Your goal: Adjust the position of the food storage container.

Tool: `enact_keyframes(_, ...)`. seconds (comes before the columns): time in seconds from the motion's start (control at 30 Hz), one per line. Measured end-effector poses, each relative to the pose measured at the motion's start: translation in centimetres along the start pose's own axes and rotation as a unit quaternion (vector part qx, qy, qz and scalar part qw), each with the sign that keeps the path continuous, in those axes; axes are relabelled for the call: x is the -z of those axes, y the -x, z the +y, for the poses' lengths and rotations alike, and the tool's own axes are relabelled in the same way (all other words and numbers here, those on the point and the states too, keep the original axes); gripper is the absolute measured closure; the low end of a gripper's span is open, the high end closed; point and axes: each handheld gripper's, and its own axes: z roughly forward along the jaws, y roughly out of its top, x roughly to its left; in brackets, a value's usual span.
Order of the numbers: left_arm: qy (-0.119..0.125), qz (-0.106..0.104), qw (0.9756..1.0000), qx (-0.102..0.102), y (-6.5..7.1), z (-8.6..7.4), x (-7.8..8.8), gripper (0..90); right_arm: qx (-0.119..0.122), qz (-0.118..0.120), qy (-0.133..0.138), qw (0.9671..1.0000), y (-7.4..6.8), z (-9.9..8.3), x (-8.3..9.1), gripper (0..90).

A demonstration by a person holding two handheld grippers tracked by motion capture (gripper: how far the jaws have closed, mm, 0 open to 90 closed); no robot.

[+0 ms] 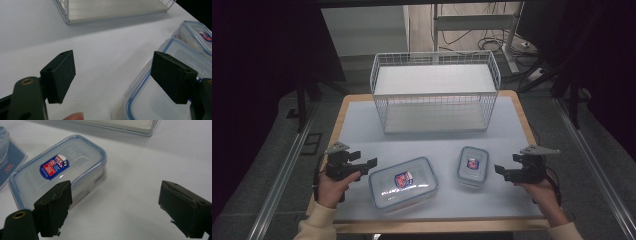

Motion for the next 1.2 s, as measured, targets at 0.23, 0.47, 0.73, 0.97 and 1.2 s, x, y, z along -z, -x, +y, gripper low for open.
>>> enact_keyframes(0.23,0.005,0.001,1.0,0.001,0.1,0.1,0.2,20.8,0.001,-0.001,-0.004,1.0,0.1,-0.2,-0.1,11.7)
enact_keyframes(0.47,0.007,-0.009,0.9999,-0.007,0.1,0.1,0.5,36.2,0.005,-0.002,-0.008,0.9999,-0.1,-0.2,-0.3,12.0)
enact_keyframes(0.73,0.004,-0.047,0.9984,-0.029,0.3,0.2,1.7,79.1,0.005,-0.004,-0.014,0.9999,-0.2,-0.4,-0.5,12.9)
enact_keyframes(0.97,-0.005,-0.054,0.9978,-0.038,0.4,-1.0,3.4,89.7,0.007,-0.006,-0.024,0.9997,-0.3,-0.6,-0.8,13.5)
enact_keyframes(1.2,-0.031,-0.077,0.9954,-0.047,1.8,-4.0,4.8,89.9,0.006,-0.005,-0.023,0.9997,-0.2,-0.6,-0.8,13.8)
